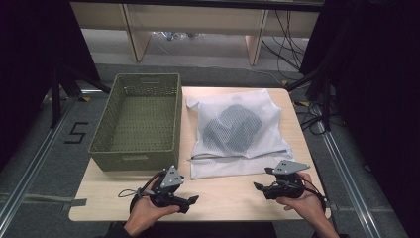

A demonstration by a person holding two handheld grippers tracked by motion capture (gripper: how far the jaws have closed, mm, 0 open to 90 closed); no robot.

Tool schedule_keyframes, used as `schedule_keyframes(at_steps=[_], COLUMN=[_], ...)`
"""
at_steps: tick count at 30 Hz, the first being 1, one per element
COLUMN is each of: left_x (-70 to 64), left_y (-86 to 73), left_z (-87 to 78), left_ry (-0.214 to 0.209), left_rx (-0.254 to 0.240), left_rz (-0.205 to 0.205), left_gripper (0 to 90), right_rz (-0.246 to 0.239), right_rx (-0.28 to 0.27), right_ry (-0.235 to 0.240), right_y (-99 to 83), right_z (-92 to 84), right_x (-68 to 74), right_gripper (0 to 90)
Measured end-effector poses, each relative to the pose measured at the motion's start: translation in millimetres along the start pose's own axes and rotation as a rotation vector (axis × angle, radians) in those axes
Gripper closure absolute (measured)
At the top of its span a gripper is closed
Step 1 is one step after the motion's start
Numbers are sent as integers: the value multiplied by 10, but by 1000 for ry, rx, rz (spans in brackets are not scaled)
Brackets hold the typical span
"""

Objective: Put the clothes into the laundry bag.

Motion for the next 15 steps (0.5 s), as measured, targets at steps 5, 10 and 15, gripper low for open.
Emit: schedule_keyframes(at_steps=[5, 10, 15], left_x=[43, 41, 42], left_y=[-19, -19, -19], left_z=[10, 23, 29], left_ry=[21, 20, 16], left_rx=[6, 15, 14], left_rz=[-10, -6, -4], left_gripper=[181, 182, 182], right_rz=[-26, -41, -29], right_rx=[15, 5, 17], right_ry=[-5, -15, -1], right_y=[-7, -5, -4], right_z=[37, 44, 53], right_x=[11, -7, -4], right_gripper=[307, 306, 306])
Point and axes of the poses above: each handheld gripper's, and its own axes: z roughly forward along the jaws, y roughly out of its top, x roughly to its left, the point moved 2 cm from there along z, roughly forward along the jaws, and after that the axes turned 7 degrees about z, right-handed, at the moved point
